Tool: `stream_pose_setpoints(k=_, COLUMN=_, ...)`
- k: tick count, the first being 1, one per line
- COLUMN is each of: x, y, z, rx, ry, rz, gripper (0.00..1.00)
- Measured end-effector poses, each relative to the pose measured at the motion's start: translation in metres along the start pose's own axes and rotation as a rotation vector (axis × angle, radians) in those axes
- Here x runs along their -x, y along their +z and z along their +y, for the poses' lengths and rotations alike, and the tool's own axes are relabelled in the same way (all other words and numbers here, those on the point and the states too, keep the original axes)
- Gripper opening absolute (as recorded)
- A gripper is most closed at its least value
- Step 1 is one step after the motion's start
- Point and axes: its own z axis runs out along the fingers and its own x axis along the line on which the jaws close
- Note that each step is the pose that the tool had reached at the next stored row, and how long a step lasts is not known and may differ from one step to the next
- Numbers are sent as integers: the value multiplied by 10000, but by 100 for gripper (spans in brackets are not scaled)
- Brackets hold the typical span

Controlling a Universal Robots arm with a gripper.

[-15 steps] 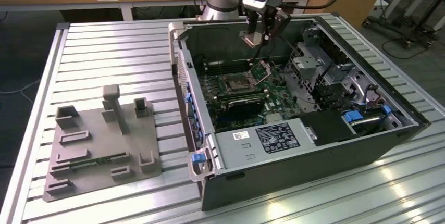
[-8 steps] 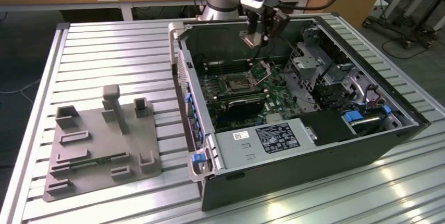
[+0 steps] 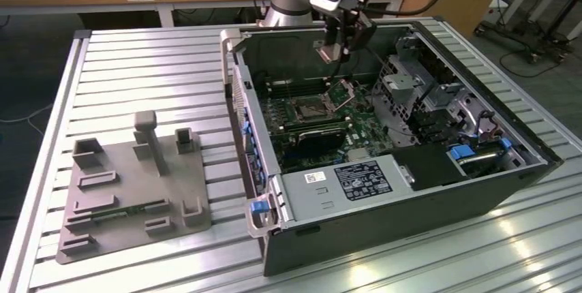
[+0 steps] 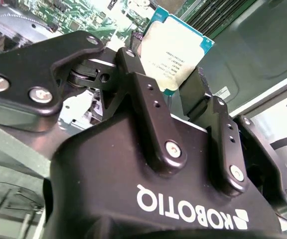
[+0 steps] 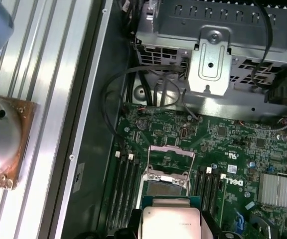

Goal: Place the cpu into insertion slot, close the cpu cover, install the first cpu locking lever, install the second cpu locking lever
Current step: 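Place the cpu into insertion slot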

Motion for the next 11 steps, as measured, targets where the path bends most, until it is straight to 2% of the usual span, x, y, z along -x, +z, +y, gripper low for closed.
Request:
stream_pose_setpoints(k=6, x=-3, y=10, z=-23, rx=3, ry=366, rz=-31, gripper=54)
stream_pose_setpoints(k=11, x=-3, y=32, z=-26, rx=-34, ry=758, rz=-58, gripper=54)
